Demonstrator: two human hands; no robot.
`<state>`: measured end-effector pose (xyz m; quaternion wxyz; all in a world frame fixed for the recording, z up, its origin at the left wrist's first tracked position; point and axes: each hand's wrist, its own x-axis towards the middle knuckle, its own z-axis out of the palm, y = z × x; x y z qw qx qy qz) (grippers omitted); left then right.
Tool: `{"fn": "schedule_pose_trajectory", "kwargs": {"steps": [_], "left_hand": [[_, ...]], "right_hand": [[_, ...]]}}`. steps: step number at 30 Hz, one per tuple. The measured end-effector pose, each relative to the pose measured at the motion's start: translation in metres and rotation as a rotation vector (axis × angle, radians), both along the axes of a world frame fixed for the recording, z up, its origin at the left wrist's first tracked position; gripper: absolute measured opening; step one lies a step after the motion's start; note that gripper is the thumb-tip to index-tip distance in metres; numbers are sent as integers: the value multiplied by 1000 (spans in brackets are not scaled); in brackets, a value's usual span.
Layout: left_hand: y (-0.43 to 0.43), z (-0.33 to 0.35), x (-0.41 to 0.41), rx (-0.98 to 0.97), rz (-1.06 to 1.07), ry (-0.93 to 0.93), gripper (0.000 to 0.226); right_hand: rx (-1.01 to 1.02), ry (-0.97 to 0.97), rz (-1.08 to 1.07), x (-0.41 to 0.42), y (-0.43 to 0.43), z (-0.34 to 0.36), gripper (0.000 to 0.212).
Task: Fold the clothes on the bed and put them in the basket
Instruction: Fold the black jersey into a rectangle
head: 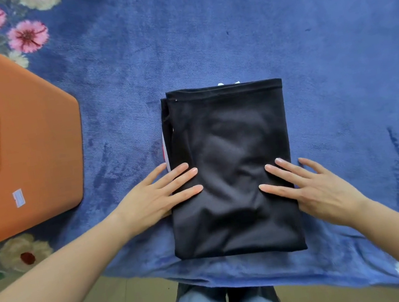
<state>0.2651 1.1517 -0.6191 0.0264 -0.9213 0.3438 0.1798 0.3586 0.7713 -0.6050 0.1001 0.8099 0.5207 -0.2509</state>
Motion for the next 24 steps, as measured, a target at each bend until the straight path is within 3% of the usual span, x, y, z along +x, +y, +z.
{"fn": "schedule_pose_trajectory", "kwargs": {"steps": [3, 6, 9, 11, 13, 15, 17, 19, 21, 24], "left_hand": [[4, 0, 5, -88, 38, 94, 58], [6, 5, 8, -241, 159, 212, 56], [4, 20, 14, -563, 564, 491, 64], [-1, 34, 26, -738, 898, 641, 44], [-3, 33, 42, -822, 1142, 695, 16], [-5, 26, 58, -877, 1281, 752, 45], [-10, 23, 69, -929, 1375, 716, 71], [-16, 20, 72, -928, 1460, 606, 52], [-30, 30, 71, -892, 1491, 448, 26], [-56, 43, 69, -820, 1490, 222, 40]], "right_hand": [[3, 145, -97, 7, 0, 6, 77], [79, 463, -425, 19, 7, 23, 78], [284, 729, -847, 38, 24, 43, 69], [403, 821, -1010, 60, 32, 45, 46], [358, 869, -1239, 82, 41, 36, 27], [241, 876, -1402, 95, 50, 26, 22], [198, 834, -1459, 101, 60, 18, 20], [237, 803, -1509, 102, 66, 14, 19], [322, 806, -1556, 98, 68, 16, 32], [574, 755, -1685, 87, 77, 17, 54]]}}
